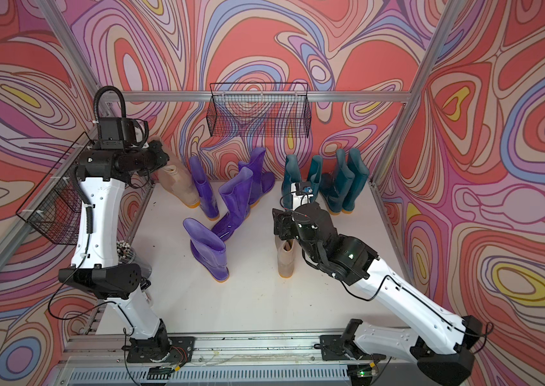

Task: Match and arrange rain boots in pairs
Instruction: Pick up the rain boot at the center of the board, then pair a pair of rain boots at the center of the board.

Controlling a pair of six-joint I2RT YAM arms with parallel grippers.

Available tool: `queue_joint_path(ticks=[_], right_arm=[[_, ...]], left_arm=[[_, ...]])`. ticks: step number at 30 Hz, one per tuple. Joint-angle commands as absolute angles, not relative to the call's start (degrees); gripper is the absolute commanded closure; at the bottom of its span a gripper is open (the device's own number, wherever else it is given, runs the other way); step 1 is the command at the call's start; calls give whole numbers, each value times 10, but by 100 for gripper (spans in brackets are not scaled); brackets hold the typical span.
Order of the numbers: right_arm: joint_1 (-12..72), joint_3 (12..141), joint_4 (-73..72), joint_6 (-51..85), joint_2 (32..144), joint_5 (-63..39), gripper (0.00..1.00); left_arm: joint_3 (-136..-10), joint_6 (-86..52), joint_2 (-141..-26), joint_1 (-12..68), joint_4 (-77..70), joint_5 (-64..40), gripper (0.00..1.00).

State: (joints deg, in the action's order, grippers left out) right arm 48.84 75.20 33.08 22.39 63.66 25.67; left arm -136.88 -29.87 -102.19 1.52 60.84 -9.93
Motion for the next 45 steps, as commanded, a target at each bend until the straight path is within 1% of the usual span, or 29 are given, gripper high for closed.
queue_joint_path(ticks=[1,3,6,7,10,15,21,23,25,31,35,37,41,45], right_arm=[[489,753,314,240,641,260,29],[489,757,313,249,650,269,28],[489,757,306,259,653,294,29],[489,757,302,262,653,305,29],[487,753,284,266,650,335,29],[471,757,282,269,647,373,29],[419,746,304,299,618,360,29],[401,744,316,305,611,352,29],[385,741,325,307,604,350,29],[358,738,347,292,576,368,29],[356,735,358,286,560,382,29],[355,732,361,284,553,388,29],[354,727,365,282,548,394,29],[354,717,356,285,551,386,29]], left_arm=[[-1388,-273,-960,50,525,-142,100],[-1410,-264,-949,67,527,-133,100],[-1434,-268,-935,75,517,-156,100],[-1432,-273,-928,77,503,-177,100],[-1412,-310,-918,84,441,-282,100],[-1420,-346,-932,147,408,-366,100],[-1437,-316,-952,250,452,-392,100],[-1442,-301,-958,285,472,-382,100],[-1459,-274,-967,310,517,-345,100],[-1438,-221,-960,341,606,-230,100],[-1418,-207,-949,365,624,-186,100],[-1405,-203,-945,374,619,-186,100],[-1399,-208,-932,375,584,-232,100],[-1457,-182,-950,375,623,-218,100]])
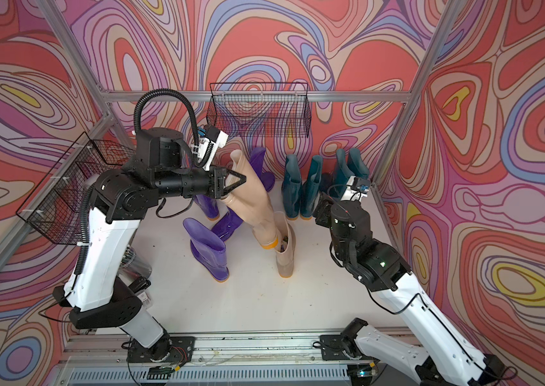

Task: Match and arrange rain boots in pairs
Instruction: Pair a pair of rain boots at the center of the board.

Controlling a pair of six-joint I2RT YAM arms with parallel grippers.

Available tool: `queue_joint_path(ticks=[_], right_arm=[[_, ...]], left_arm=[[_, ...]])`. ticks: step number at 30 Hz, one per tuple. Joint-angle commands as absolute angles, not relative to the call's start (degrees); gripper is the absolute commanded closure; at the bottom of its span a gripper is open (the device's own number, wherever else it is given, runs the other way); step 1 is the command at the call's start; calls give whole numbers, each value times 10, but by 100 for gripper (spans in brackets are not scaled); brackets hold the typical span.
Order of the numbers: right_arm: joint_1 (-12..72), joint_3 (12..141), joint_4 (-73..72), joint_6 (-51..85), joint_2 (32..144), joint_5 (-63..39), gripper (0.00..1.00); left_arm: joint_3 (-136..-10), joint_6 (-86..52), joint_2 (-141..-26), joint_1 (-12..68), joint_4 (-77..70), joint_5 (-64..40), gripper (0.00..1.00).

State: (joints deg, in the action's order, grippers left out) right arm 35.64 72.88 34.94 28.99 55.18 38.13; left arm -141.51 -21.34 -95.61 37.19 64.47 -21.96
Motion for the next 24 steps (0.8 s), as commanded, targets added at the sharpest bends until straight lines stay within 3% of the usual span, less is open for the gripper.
queue_joint_path(ticks=[1,7,24], right_arm=[[355,717,356,285,554,385,29],[354,709,342,285,565,376,29],[348,671,341,290,556,346,29]], left_arm=[[-1459,-174,-949,375,620,-229,100],[-1461,-162,-950,374,626,-217,100],[-1275,-112,-988,373,620,-171,100]])
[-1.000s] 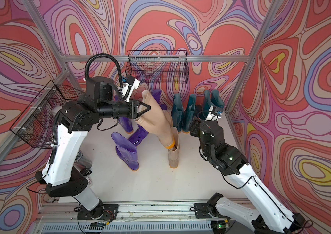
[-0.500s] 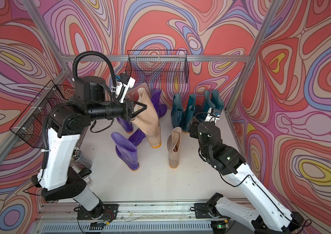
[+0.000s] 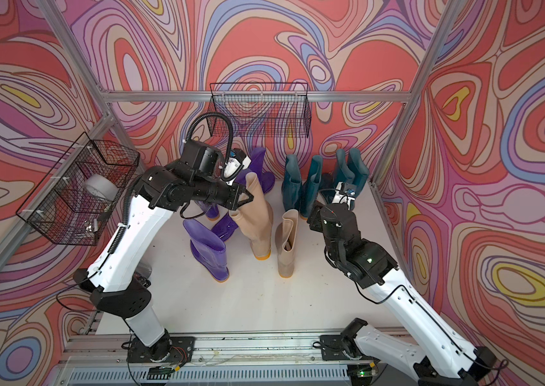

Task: Match and arrange rain boots in pairs
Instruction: Pair a pair of rain boots at the center of the board.

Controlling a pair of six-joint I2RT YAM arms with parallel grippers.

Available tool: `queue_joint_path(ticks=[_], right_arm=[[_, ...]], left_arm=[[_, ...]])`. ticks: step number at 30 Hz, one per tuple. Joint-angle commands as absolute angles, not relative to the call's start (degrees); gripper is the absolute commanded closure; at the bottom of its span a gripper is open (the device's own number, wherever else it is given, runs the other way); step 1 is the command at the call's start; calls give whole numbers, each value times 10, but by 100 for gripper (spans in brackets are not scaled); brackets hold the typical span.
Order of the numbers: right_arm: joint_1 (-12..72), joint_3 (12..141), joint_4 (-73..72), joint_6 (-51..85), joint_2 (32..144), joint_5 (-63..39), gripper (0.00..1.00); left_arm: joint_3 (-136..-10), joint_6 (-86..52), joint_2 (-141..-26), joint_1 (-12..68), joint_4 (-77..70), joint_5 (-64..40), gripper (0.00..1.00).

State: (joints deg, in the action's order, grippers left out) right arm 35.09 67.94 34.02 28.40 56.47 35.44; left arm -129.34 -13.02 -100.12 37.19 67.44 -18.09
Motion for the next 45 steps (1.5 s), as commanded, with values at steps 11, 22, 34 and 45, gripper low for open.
queue_joint_path(ticks=[11,22,34,45], right_arm=[[345,678,353,275,549,351,29],[345,669,347,276,555,341,29],[345,690,355,261,555,338,29],[345,710,365,260,558,324,29]], left_arm=[[-1115,-167,-981,375,510,-197,100],[-1047,-196,-987,393,455,-188,100],[-949,-264,-943,393,392,-200,96],[-910,-292,-889,394,371,-190,59]])
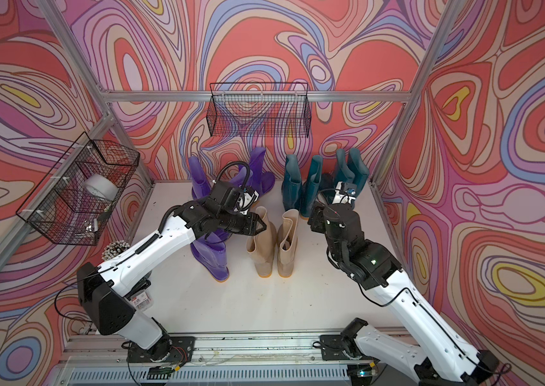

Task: Match and arrange rain boots in pairs
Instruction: Pair a pair of rain boots at the center of the board.

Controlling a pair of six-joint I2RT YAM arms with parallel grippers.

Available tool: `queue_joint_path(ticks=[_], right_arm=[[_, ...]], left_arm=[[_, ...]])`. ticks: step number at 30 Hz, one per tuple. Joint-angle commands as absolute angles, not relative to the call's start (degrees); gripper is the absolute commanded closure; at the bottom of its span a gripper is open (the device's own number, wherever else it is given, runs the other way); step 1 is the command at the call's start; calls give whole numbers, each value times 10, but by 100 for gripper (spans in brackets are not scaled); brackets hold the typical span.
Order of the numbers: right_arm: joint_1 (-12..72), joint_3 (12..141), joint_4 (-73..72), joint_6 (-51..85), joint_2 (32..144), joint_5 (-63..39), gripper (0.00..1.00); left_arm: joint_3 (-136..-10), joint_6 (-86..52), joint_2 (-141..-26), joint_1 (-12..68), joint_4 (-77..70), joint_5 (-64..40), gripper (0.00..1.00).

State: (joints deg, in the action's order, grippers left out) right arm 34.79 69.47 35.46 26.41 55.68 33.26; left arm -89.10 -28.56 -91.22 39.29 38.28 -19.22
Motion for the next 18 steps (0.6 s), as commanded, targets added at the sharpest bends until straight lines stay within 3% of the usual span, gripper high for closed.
queue_joint_path(ticks=[1,3,6,10,15,18], right_arm=[[345,712,366,262,559,321,28],[345,713,367,264,559,318,29],[345,716,367,264,562,311,29],[345,726,365,255,575,278,29],[345,740,343,220,605,177,30],[345,753,336,210,622,162,30]], left_arm=[[-921,-291,-886,394,375,-190,55],[-937,-289,-882,394,381,-191,39],[-970,-273,-874,394,407,-177,23],[-997,-252,-831,394,437,-106,15],[-939,-311,-728,393,442,72,0],[-885,-357,-665,391,467,157,0]])
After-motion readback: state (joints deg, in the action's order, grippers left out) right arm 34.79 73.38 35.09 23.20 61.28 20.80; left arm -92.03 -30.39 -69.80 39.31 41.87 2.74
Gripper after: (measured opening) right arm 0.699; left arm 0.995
